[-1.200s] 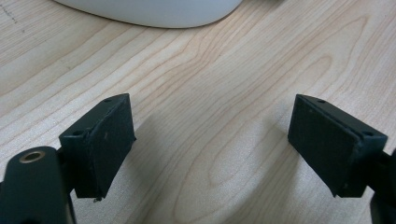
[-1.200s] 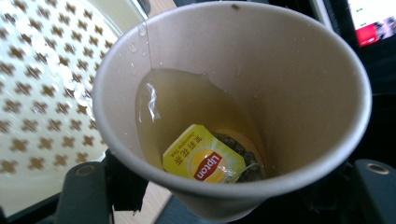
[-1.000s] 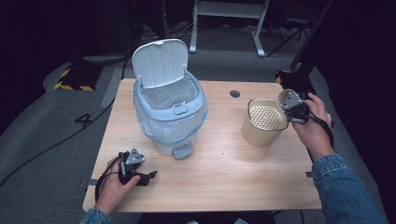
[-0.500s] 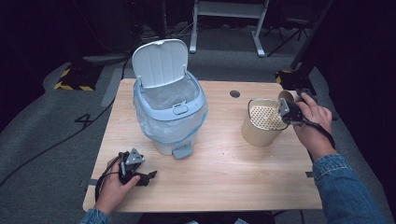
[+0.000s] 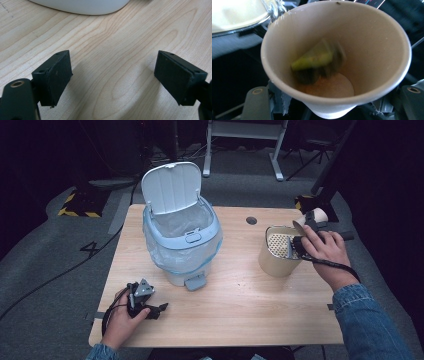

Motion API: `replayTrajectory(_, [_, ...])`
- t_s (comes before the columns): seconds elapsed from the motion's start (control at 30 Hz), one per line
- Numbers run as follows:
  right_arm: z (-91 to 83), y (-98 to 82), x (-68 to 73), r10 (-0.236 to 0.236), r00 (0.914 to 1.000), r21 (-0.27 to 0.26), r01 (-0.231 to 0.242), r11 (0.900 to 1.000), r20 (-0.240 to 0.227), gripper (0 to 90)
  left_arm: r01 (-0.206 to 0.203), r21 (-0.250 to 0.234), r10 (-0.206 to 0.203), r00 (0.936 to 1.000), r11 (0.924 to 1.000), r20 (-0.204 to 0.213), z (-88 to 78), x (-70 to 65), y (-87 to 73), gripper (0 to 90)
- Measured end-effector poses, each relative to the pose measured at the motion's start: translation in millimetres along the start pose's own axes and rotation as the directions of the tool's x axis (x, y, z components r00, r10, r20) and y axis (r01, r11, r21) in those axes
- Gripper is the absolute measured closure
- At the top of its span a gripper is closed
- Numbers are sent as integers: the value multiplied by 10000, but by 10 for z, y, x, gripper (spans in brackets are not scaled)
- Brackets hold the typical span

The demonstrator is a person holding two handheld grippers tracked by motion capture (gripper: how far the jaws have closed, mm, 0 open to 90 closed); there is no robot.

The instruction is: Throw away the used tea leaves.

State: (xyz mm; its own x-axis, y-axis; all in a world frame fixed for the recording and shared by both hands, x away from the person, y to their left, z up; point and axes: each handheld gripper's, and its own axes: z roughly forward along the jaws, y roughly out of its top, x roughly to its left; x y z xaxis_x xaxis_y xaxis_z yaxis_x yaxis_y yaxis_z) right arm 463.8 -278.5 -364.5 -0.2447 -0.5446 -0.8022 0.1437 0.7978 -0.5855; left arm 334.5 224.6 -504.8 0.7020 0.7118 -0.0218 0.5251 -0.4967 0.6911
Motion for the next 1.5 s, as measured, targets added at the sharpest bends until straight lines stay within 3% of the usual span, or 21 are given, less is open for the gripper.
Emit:
replayTrajectory(0.1, [-27,88,26,-1260,9901,320,1242,9917,621,312,-1,1,1,10000,10000,-1,0,0,0,148])
replayTrajectory(0.2, [-39,159,63,-2620,9570,771,2540,9641,1242,312,0,1,0,10000,10000,0,0,0,0,148])
replayTrajectory(0.27, [-48,182,67,-2970,9448,984,2853,9534,1384,312,-3,1,3,10000,10000,0,0,0,0,148])
replayTrajectory(0.37, [-45,180,64,-2991,9429,1044,2859,9526,1466,311,0,1,0,10000,10000,0,0,0,0,148])
replayTrajectory(0.53, [-49,163,49,-2534,9573,862,2432,9661,1389,309,0,1,0,10000,10000,-1,0,0,0,148])
replayTrajectory(0.67, [-62,156,33,-2426,9588,872,2317,9689,1479,308,0,3,0,10000,10000,1,0,0,0,148])
replayTrajectory(0.8, [-49,131,3,-1872,9749,678,1801,9813,1203,306,-2,4,2,10000,10000,-1,0,0,0,148])
replayTrajectory(0.87, [-30,99,-10,-979,9925,283,961,9950,729,305,-4,3,4,10000,10000,1,0,0,0,148])
replayTrajectory(0.93, [-14,68,-18,-305,9990,127,300,9995,339,305,-1,2,1,10000,10000,4,0,0,0,148])
replayTrajectory(0.97, [-3,44,-26,494,9987,-167,-495,9986,-76,304,0,3,0,10000,10000,1,0,0,0,148])
replayTrajectory(1.0, [5,20,-37,1329,9899,-398,-1349,9901,-490,303,-2,3,2,10000,10000,3,0,0,0,149])
replayTrajectory(1.03, [9,1,-45,1801,9808,-461,-1838,9819,-749,303,-1,2,1,10000,10000,2,0,0,0,148])
replayTrajectory(1.1, [27,-50,-72,2557,9593,-579,-2639,9628,-1196,303,0,1,0,10000,10000,3,0,0,0,148])
replayTrajectory(1.17, [35,-103,-101,3351,9276,-717,-3502,9339,-1653,302,-2,2,2,10000,10000,2,0,0,0,148])
replayTrajectory(1.2, [36,-127,-108,3770,9064,-740,-3962,9152,-1905,301,-1,1,1,10000,10000,0,0,0,0,148])
replayTrajectory(1.27, [43,-177,-130,4634,8423,-928,-5031,8592,-2754,299,-1,1,1,10000,10000,-1,0,0,0,148])
replayTrajectory(1.33, [50,-224,-137,5199,7889,-980,-5756,8118,-3276,299,-1,3,1,10000,10000,-1,0,0,0,148])
replayTrajectory(1.37, [53,-250,-141,5485,7556,-948,-6138,7838,-3580,299,1,2,-1,10000,10000,0,0,0,0,148])
replayTrajectory(1.43, [76,-319,-138,6128,6706,-1000,-7045,7027,-4179,299,-1,2,1,10000,10000,0,0,0,0,148])
replayTrajectory(1.47, [91,-358,-137,6421,6201,-958,-7488,6559,-4506,299,-4,5,4,10000,10000,-1,0,0,0,148])
replayTrajectory(1.5, [104,-396,-130,6748,5510,-803,-7999,5948,-4910,299,1,2,-1,10000,10000,-1,0,0,0,148])
